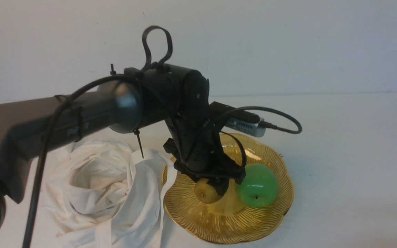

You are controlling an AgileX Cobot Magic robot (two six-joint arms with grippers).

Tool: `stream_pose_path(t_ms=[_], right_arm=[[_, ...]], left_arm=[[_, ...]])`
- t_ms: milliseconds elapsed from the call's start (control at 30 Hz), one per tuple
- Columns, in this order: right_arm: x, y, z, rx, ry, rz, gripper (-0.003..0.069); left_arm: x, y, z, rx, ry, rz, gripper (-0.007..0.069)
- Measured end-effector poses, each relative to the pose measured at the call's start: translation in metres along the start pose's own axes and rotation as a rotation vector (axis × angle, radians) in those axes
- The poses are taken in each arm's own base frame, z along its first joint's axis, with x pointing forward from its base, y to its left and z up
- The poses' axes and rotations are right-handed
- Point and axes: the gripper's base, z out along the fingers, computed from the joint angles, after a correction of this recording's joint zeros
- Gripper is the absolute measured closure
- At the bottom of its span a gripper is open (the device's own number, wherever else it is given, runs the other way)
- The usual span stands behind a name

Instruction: Take the fruit out of the cloth bag on the white table and place them on a plate.

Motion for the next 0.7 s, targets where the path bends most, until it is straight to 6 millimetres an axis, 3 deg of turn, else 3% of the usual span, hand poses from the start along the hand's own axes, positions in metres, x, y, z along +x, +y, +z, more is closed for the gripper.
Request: stream_pose_path(t_ms=[67,267,433,533,567,600,633,667,700], right_arm=[[0.0,0.0,0.0,0.0,0.0,0.0,0.0671],[0.0,0.0,0.0,0.0,0.0,0.0,0.0671],[0.0,0.0,0.0,0.0,0.0,0.0,0.0671],[0.0,0.0,0.0,0.0,0.0,0.0,0.0671],[0.0,0.0,0.0,0.0,0.0,0.0,0.0671],[0.0,0.0,0.0,0.0,0.0,0.0,0.0671],[0.0,0.0,0.0,0.0,0.0,0.0,0.0671],[0.0,0.0,0.0,0.0,0.0,0.0,0.0671],[0.0,0.0,0.0,0.0,0.0,0.0,0.0671]], left_arm=[[0.0,0.001,0.004,-0.003,0.003,-0.01,0.0209],[0.0,0.001,0.005,-0.001,0.006,-0.025,0.0015],[0.002,0.002,-0.008,-0.029,0.022,-0.008,0.0026],[0.002,0.006,-0.047,-0.131,-0.003,0.019,0.0202],[0.005,0.008,-0.072,-0.173,-0.026,0.021,0.0306],[0.006,0.008,-0.083,-0.193,-0.042,0.019,0.038],[0.012,0.01,-0.113,-0.232,-0.091,0.014,0.0501],[0.013,0.01,-0.117,-0.237,-0.101,0.013,0.0501],[0.02,0.01,-0.139,-0.257,-0.142,0.003,0.0563]])
